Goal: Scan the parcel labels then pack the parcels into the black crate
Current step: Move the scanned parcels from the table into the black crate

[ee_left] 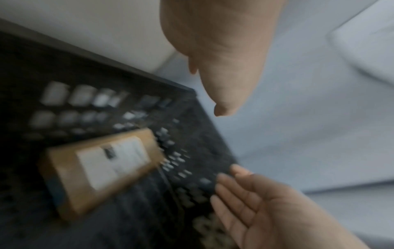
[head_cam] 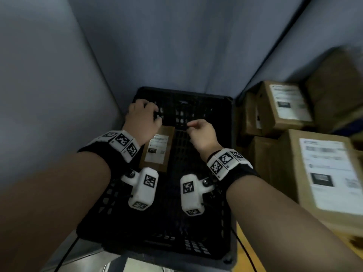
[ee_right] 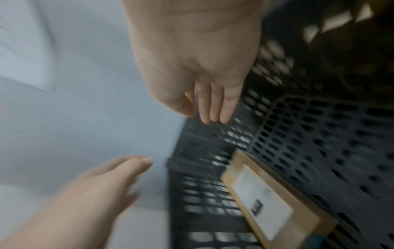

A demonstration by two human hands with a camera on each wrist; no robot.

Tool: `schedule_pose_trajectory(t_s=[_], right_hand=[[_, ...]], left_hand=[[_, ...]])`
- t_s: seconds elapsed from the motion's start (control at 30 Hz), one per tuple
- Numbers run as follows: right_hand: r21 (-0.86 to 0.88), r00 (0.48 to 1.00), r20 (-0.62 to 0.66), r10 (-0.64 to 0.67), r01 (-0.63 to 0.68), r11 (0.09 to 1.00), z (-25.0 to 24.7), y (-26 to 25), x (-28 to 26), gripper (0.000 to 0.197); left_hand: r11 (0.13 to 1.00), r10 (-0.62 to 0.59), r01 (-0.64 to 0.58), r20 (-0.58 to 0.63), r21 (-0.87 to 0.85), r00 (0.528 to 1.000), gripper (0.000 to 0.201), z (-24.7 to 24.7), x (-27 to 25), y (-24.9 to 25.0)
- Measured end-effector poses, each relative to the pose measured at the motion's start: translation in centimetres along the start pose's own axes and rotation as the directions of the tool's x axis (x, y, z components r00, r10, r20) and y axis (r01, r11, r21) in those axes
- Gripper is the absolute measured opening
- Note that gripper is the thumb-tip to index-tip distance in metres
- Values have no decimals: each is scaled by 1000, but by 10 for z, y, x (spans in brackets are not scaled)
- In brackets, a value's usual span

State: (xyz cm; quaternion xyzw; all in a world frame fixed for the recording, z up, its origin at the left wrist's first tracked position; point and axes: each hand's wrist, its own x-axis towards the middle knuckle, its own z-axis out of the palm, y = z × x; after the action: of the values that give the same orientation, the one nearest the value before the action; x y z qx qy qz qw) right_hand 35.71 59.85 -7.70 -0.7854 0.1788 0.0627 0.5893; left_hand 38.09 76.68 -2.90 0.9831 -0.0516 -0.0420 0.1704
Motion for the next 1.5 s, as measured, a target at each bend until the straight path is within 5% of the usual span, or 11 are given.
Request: schedule_pose_trajectory(t_s=[0.33,0.57,0.63,0.7,0.83,0.93,1.03,1.1,1.27,1.4,1.5], right_hand=[[-199,931,-267,-247,197,960,-181,-75,-119,23],[-483,962,-253,-104,-32,875,-278,-58,-164,29],[-490,971,-236,-46,-78,868,-288,-43,-169,37],[-473,983,-183,25,-111,874,-292,-26,-172,46],[-409,970,-130,207,-243,880,-288,0,-179,45],[-202,966,-97,238,-253,946,-280,14,-186,37],[154,980,-75,186,-173,973,-269,18,-194,47],[394,988,-14,152,-134,909,-261,18,-194,50],[502,997,46,57,-73,862,-233,-1,-181,58],[430,966,239,98,-196,881,-185,-12,-170,87],[398,963,243,116,-208,893,-143,-19,-160,81]], left_hand=[[957,231,-209,93,-199,968,37,-50,-49,151],[934,231,-127,291,-335,928,45,-35,-76,239],[917,198,-37,372,-397,907,28,-20,-91,250],[890,158,75,459,-450,874,17,-6,-108,255],[813,87,292,602,-503,794,54,22,-127,248],[689,72,441,659,-576,749,58,33,-135,245],[439,80,548,638,-712,766,53,27,-140,244],[367,124,538,613,-759,780,51,18,-140,236],[316,178,488,556,-814,812,47,-5,-133,194],[311,138,424,482,-850,865,50,-21,-119,147],[408,27,390,438,-825,898,46,-25,-106,109]])
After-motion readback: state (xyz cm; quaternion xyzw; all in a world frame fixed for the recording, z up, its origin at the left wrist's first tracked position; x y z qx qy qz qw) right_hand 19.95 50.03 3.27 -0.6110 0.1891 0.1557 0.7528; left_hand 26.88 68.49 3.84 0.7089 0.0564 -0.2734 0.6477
